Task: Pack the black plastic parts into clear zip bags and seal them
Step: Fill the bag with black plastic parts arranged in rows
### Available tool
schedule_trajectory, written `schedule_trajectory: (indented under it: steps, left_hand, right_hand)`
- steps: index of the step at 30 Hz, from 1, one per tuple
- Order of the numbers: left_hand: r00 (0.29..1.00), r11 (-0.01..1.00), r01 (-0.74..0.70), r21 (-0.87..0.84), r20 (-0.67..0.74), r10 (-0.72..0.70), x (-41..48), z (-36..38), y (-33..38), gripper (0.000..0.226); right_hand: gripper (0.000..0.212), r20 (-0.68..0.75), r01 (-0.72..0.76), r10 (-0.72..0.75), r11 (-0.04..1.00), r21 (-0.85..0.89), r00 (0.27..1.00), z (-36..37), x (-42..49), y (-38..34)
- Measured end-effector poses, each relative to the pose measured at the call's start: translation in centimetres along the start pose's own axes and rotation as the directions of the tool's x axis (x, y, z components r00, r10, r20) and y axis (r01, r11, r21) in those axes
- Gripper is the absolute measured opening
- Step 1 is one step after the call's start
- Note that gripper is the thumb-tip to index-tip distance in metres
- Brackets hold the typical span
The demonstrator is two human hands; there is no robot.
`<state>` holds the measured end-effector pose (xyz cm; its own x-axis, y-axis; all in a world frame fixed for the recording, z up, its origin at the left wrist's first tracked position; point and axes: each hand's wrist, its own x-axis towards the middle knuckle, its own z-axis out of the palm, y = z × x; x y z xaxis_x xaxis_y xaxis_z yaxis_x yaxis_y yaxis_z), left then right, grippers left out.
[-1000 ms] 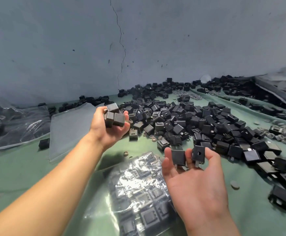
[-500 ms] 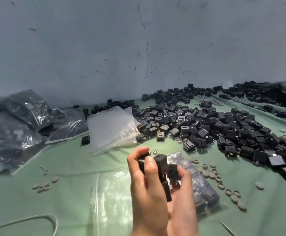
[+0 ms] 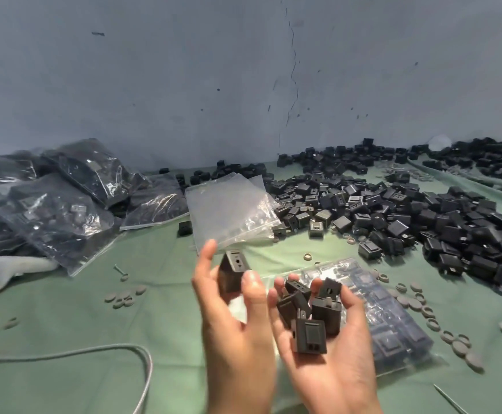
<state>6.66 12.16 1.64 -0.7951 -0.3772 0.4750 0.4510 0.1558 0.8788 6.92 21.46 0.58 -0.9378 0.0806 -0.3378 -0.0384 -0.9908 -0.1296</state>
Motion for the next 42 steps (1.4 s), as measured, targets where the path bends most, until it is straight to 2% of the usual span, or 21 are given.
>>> schedule_trajectory:
  steps: [2,4,6,9,11,13,15,19,24,28,29,32,33,36,40,42]
  left_hand:
    - [0.988,0.983,0.112,0.145,-0.124,-0.094,1.1,-3.1,-1.5,0.047]
    - [0.955,0.914,0.267,0.307,-0.211,-0.208,1.9,-6.1,-3.1,0.040]
    - [0.945,0.804,0.328,0.497,-0.158,-0.288,2.1,-8.0,-4.5,0.033]
    - [0.944,0.627,0.172,0.759,0.055,-0.326,1.8,-9.0,-5.7,0.033]
    - [0.912,0.538,0.011,0.843,0.213,-0.351,1.7,-8.8,-6.2,0.042]
    - [0.872,0.536,-0.093,0.839,0.329,-0.363,1.5,-8.4,-6.5,0.053]
    - [0.857,0.587,-0.117,0.801,0.380,-0.348,1.5,-8.0,-6.7,0.058]
    - [0.842,0.630,-0.176,0.756,0.447,-0.301,2.0,-7.3,-7.2,0.050]
    - [0.827,0.671,-0.195,0.715,0.488,-0.280,2.7,-6.8,-7.3,0.042]
    - [0.827,0.623,-0.290,0.727,0.518,-0.219,3.6,-6.2,-7.9,0.069]
    - [0.821,0.624,-0.292,0.725,0.525,-0.225,3.7,-6.0,-8.0,0.065]
    - [0.822,0.649,-0.229,0.726,0.501,-0.270,3.6,-5.5,-7.9,0.025]
    - [0.825,0.657,-0.198,0.727,0.486,-0.289,3.6,-5.5,-8.0,0.020]
    - [0.821,0.641,-0.187,0.745,0.477,-0.315,3.7,-5.4,-8.2,0.041]
    - [0.824,0.616,-0.246,0.748,0.497,-0.273,3.9,-5.6,-8.4,0.030]
    - [0.784,0.604,-0.252,0.756,0.525,-0.331,4.0,-6.1,-8.4,0.036]
  right_hand:
    - [0.030,0.036,-0.077,0.075,0.995,0.059,0.997,-0.1,0.3,-0.3]
    - [0.035,0.026,-0.090,0.089,0.995,0.044,0.996,-0.2,0.2,-1.2]
    - [0.036,0.024,-0.076,0.076,0.997,0.014,0.997,-0.3,-0.2,-1.9]
    - [0.035,-0.001,-0.045,0.045,0.999,-0.014,0.999,-0.8,-1.1,-2.9]
    - [0.031,0.007,-0.057,0.057,0.998,-0.002,0.998,-1.1,-1.4,-3.4]
    - [0.031,0.012,-0.053,0.053,0.998,-0.016,0.998,-1.0,-1.2,-3.7]
    - [0.034,0.010,-0.042,0.042,0.999,-0.035,0.999,-0.7,-0.8,-3.9]
    - [0.027,0.065,-0.065,0.069,0.996,-0.053,0.995,-0.5,0.1,-4.6]
    - [0.031,0.094,-0.076,0.086,0.991,-0.108,0.992,-0.2,1.7,-5.6]
    - [0.027,0.121,-0.089,0.101,0.991,-0.098,0.987,0.3,2.6,-6.1]
    - [0.027,0.120,-0.091,0.102,0.991,-0.096,0.988,0.3,2.8,-6.2]
    - [0.028,0.125,-0.099,0.109,0.991,-0.085,0.986,0.4,3.1,-6.1]
    - [0.028,0.127,-0.103,0.114,0.991,-0.085,0.985,0.3,3.2,-6.2]
    - [0.028,0.133,-0.104,0.114,0.991,-0.080,0.985,0.3,3.4,-6.1]
    - [0.026,0.139,-0.098,0.110,0.991,-0.092,0.984,0.2,3.5,-6.0]
    - [0.026,0.134,-0.103,0.115,0.990,-0.096,0.984,0.1,3.5,-5.9]
